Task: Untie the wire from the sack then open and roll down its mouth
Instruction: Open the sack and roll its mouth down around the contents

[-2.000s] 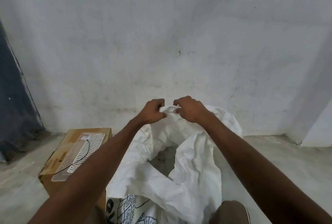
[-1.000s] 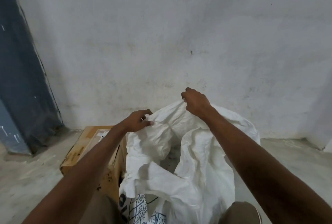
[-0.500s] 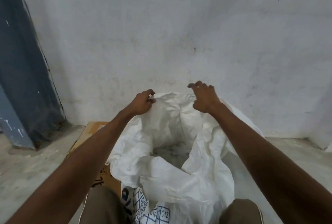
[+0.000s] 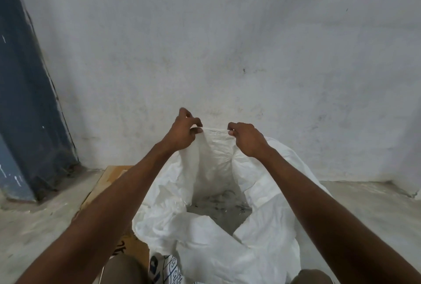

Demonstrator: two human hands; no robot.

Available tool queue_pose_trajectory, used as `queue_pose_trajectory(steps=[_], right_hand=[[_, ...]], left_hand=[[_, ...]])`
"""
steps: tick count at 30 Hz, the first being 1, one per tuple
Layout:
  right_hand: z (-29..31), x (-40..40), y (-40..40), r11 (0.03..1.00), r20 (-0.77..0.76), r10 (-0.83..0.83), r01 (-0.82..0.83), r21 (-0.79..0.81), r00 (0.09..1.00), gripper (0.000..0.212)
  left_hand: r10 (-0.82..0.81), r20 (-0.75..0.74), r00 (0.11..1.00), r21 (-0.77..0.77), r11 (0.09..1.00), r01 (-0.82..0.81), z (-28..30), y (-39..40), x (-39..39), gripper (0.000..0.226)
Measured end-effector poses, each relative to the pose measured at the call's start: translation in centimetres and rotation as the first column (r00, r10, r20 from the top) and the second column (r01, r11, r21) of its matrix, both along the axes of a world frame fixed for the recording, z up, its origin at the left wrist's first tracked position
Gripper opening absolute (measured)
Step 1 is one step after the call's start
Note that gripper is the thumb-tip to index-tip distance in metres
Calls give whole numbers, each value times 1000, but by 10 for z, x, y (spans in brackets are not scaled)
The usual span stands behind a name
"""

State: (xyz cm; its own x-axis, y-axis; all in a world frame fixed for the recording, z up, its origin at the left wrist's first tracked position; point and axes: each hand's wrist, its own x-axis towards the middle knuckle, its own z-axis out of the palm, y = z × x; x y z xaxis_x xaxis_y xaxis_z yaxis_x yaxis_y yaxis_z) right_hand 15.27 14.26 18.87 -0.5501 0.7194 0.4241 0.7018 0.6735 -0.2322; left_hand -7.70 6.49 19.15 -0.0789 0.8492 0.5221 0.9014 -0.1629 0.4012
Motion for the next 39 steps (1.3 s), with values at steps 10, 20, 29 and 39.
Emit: queue_pose_trajectory(steps=[10,20,29,39], right_hand=[[1,2,-4,939,2,-93,89,-333,996,31],[4,6,-5,845,-58,118,-131,-518,991,49],[-14,6,-8,973,-177,120,-151,-176,977,23],[-17,4,-7,760,-110,-60,-26,-650,992,45]], left_hand=[[-73,508,858,-243,944,224,-9,-5,12,29],[-237,-143,961,-103,969,223,-37,-2,5,30],[-182,40,982,-98,978,185,-27,8,11,21],[-285,-172,943,-324,920,219,-34,-7,29,23]])
